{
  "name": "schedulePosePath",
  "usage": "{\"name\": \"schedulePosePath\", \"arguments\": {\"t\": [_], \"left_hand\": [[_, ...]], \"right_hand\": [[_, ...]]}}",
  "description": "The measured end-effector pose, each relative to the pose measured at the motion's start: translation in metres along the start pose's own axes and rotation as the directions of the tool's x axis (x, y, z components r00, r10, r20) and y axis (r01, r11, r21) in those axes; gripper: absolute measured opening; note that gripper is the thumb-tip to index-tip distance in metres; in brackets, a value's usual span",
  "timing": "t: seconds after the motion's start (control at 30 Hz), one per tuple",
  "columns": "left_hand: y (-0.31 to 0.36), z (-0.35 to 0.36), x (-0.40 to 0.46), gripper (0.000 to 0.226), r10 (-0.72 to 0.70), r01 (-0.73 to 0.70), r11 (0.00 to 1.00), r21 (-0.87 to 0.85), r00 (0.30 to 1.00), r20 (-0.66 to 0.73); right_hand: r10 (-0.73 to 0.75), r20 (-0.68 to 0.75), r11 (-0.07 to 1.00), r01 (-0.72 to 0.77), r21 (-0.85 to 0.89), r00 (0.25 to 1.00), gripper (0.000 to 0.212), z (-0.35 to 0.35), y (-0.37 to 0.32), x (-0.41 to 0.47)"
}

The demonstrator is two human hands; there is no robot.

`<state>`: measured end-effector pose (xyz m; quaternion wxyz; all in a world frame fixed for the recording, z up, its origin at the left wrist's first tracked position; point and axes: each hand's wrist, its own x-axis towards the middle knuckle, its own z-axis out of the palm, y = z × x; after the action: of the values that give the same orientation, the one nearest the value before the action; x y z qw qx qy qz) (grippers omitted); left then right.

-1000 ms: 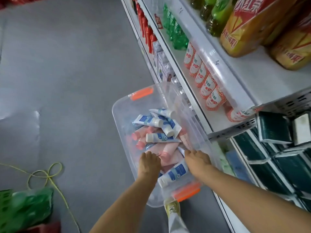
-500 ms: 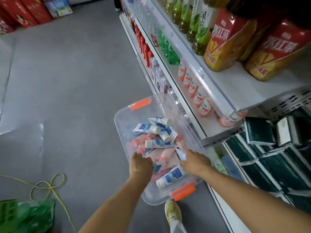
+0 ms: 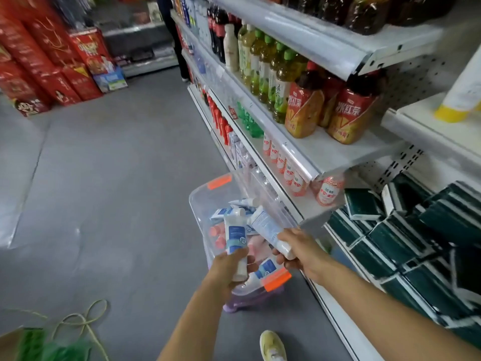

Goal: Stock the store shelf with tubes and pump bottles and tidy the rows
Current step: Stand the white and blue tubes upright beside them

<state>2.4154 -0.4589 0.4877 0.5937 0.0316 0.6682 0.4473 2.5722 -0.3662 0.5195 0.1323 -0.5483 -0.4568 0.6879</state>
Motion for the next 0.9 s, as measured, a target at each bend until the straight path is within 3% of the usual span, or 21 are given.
{"name": "schedulePosePath", "arguments": {"t": [0.1, 0.2, 0.3, 0.4, 0.47, 0.6, 0.77, 0.9], "left_hand": [[0.006, 0.015, -0.041, 0.023, 0.115, -0.101, 0.983, -0.155, 0.99, 0.083], [0.01, 0.033, -0.076, 0.026, 0.266, -0.224, 0.941, -0.253, 0.954, 0.142], [0.008, 0.052, -0.107, 0.025, 0.334, -0.271, 0.891, -0.364, 0.935, 0.121], [0.0, 0.073, -0.139, 0.026, 0.32, -0.246, 0.875, -0.417, 0.94, 0.118], [-0.007, 0.088, -0.158, 0.019, 0.31, -0.221, 0.874, -0.433, 0.939, 0.147], [-0.021, 0.12, -0.183, 0.02, 0.344, -0.256, 0.896, -0.363, 0.918, 0.2], [-0.032, 0.166, -0.218, 0.019, 0.449, -0.395, 0.893, -0.217, 0.822, 0.351], [-0.039, 0.211, -0.246, 0.019, 0.481, -0.498, 0.861, -0.102, 0.736, 0.476]], "right_hand": [[-0.208, 0.001, 0.976, 0.207, -0.07, 0.978, 0.028, 0.001, 0.001, -0.044], [-0.524, -0.055, 0.8, 0.469, -0.374, 0.85, 0.047, -0.004, 0.009, -0.084], [-0.654, -0.056, 0.68, 0.554, -0.479, 0.754, 0.06, -0.014, 0.017, -0.117], [-0.694, -0.058, 0.649, 0.59, -0.48, 0.717, 0.052, -0.032, 0.022, -0.154], [-0.699, -0.088, 0.681, 0.625, -0.381, 0.709, 0.036, -0.045, 0.026, -0.179], [-0.573, -0.207, 0.82, 0.556, -0.136, 0.793, 0.024, -0.076, 0.037, -0.22], [-0.526, -0.22, 0.85, 0.506, -0.145, 0.821, 0.007, -0.122, 0.041, -0.274], [-0.507, -0.3, 0.861, 0.488, -0.143, 0.808, 0.012, -0.163, 0.046, -0.313]]}}
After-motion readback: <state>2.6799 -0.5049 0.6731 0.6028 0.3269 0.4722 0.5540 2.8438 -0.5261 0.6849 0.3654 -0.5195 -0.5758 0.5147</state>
